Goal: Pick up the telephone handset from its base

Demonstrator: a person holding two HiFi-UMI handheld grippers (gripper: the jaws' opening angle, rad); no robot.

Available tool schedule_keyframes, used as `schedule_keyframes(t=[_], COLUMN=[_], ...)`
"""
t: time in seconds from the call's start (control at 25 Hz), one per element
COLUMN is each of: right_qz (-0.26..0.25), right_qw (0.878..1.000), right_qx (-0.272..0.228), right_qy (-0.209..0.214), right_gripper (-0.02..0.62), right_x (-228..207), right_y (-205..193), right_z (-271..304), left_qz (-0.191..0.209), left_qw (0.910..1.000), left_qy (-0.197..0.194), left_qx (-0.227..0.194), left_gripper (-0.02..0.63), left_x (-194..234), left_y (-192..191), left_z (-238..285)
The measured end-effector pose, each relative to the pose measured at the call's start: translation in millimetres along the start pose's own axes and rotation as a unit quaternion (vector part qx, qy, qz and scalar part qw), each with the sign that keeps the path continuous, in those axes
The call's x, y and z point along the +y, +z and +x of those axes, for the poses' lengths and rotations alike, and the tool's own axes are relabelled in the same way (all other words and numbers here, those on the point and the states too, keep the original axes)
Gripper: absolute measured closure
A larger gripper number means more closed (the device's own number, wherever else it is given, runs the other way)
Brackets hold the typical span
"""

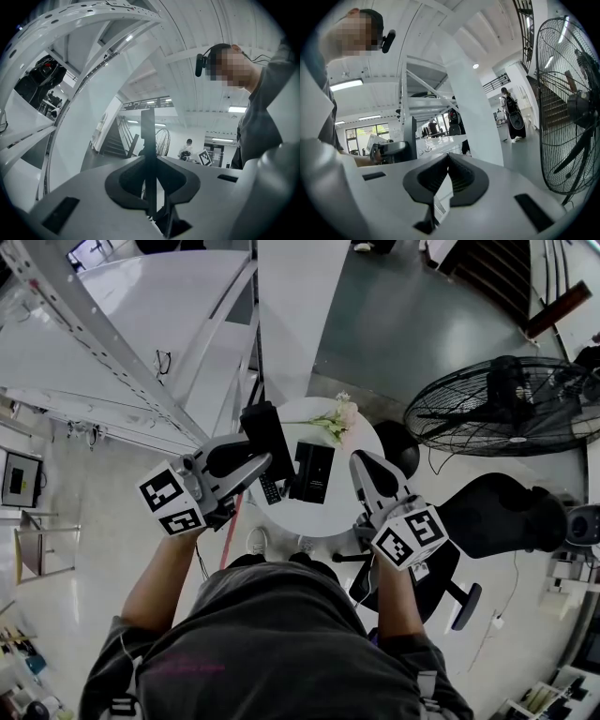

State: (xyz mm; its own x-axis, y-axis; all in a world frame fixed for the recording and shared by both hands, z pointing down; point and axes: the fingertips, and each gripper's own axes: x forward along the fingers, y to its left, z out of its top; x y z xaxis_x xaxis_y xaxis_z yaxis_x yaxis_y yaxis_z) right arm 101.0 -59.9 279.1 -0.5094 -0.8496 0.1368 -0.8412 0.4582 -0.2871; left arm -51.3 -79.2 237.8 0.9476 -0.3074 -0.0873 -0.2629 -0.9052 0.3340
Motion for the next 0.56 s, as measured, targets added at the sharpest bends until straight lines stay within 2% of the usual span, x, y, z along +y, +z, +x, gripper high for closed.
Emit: schedule_keyframes(t=[0.56], right_qz=[0.003], right_qw=[1.0], right_qx=[0.009], right_qy=[0.003], right_gripper=[0.575], right_x=[-2.8], right_y=[-6.9], right_z=[0.3], left_qz=[-0.004], left_qw=[1.0], left_qy=[0.005], left_qx=[0.006], left_gripper=[0.529], left_x=[-0.6], left_y=[-10.0], left_z=[1.6])
